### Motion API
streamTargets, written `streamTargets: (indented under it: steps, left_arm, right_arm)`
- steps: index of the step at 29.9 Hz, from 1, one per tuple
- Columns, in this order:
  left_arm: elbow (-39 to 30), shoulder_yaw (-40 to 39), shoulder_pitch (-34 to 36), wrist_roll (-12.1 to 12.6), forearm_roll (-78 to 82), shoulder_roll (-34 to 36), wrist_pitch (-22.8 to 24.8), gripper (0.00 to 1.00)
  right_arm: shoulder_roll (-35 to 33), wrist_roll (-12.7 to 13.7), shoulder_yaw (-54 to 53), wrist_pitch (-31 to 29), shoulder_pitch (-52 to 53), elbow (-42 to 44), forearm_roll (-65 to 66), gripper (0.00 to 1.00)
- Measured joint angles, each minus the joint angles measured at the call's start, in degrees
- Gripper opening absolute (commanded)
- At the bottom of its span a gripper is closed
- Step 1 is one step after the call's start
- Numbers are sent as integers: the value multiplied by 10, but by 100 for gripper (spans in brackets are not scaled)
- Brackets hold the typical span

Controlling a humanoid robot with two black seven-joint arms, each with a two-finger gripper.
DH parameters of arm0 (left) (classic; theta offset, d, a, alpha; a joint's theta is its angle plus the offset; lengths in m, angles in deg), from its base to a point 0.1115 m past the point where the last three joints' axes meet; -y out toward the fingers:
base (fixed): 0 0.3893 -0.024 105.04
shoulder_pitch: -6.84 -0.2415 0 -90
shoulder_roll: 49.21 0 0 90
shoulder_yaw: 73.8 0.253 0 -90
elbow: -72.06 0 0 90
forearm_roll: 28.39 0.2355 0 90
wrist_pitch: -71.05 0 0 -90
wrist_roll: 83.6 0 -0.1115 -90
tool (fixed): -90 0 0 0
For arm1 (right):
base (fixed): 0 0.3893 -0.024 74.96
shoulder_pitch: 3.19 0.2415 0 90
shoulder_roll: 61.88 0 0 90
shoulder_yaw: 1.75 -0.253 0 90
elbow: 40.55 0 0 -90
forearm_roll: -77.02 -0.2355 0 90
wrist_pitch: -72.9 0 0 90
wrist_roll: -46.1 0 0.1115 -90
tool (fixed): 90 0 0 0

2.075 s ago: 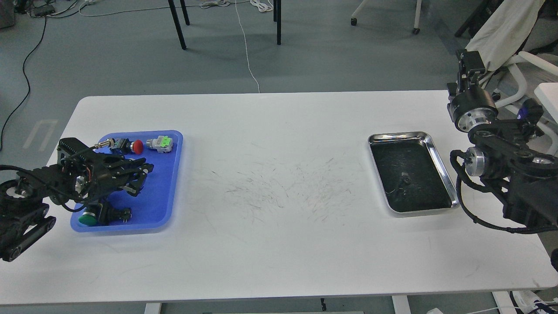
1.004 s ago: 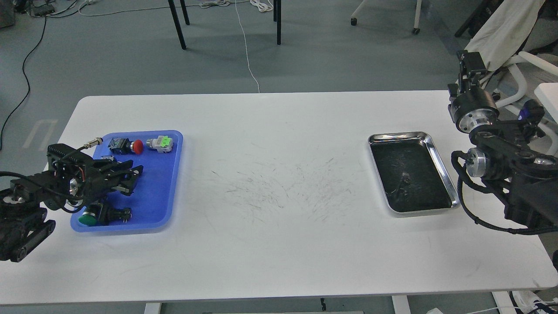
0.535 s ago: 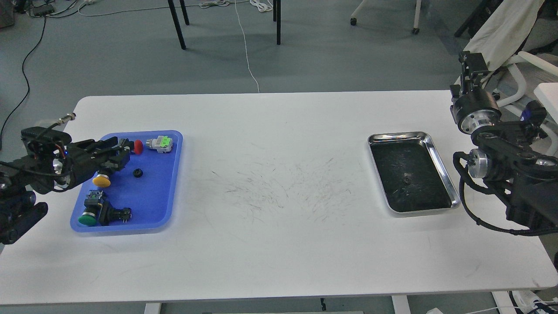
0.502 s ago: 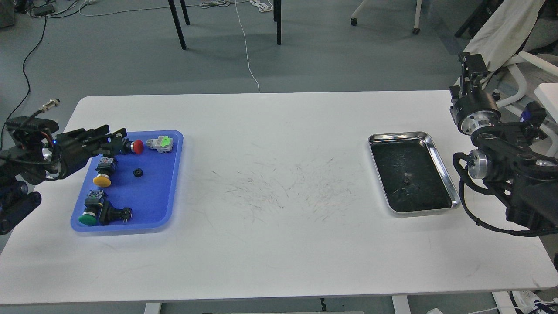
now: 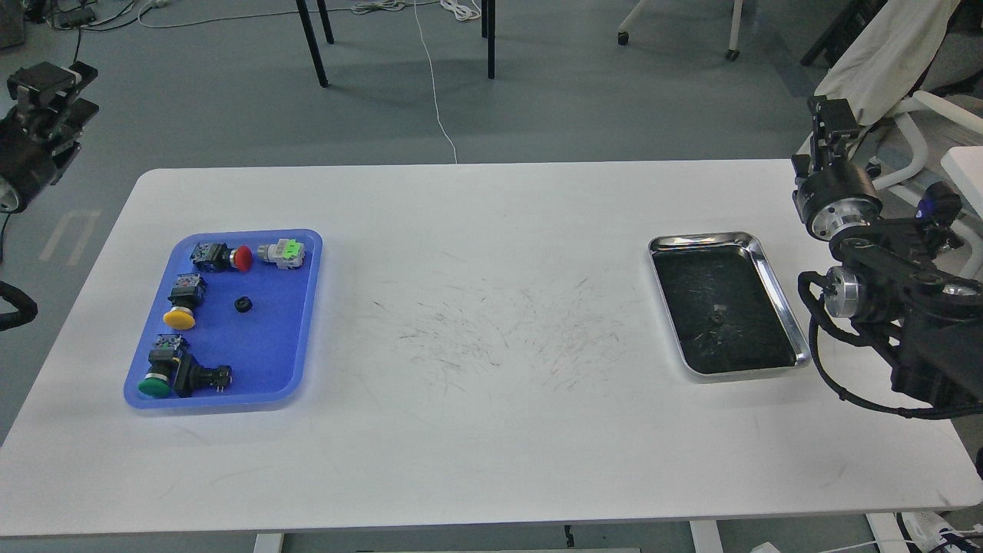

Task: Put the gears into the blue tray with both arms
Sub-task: 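Open the left gripper and lift the left arm away, then move the right gripper over the steel tray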

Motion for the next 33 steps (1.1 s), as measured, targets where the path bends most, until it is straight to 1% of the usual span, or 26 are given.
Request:
streamTargets:
  steps: [3, 7, 9, 13, 20, 23, 26, 29, 33]
  left_arm:
    - [-31, -19, 1, 0, -37, 10, 20, 65]
    - [-91, -27, 0, 0, -82, 23, 24, 65]
    - [-111, -27, -1, 0, -112, 29, 24, 67]
    - [-125, -27, -3, 0, -152, 31, 25, 67]
    - [-143, -32, -4, 0, -184, 20, 23, 67]
    - [-148, -36, -4, 0, -189, 7, 25, 67]
    - [-174, -29, -6, 0, -188, 1, 27, 68]
    - [-209, -7, -5, 0, -187, 5, 24, 70]
    - [-210, 7, -4, 0, -185, 6, 21, 72]
  right_arm:
    - [-1, 0, 0, 0, 0, -13, 0, 95]
    - [-26, 0, 0, 0, 4, -55, 0, 95]
    - [-43, 0, 1, 0, 7, -82, 0, 95]
    - [-99, 0, 3, 0, 10, -153, 9, 95]
    - [-194, 0, 44, -6, 25, -285, 79, 95]
    - [-228, 0, 89, -9, 47, -323, 94, 95]
    - [-255, 3, 147, -16, 85, -350, 114, 95]
    - [-276, 5, 217, -41, 130, -370, 136, 95]
    - [-283, 5, 319, -70, 197, -376, 170, 95]
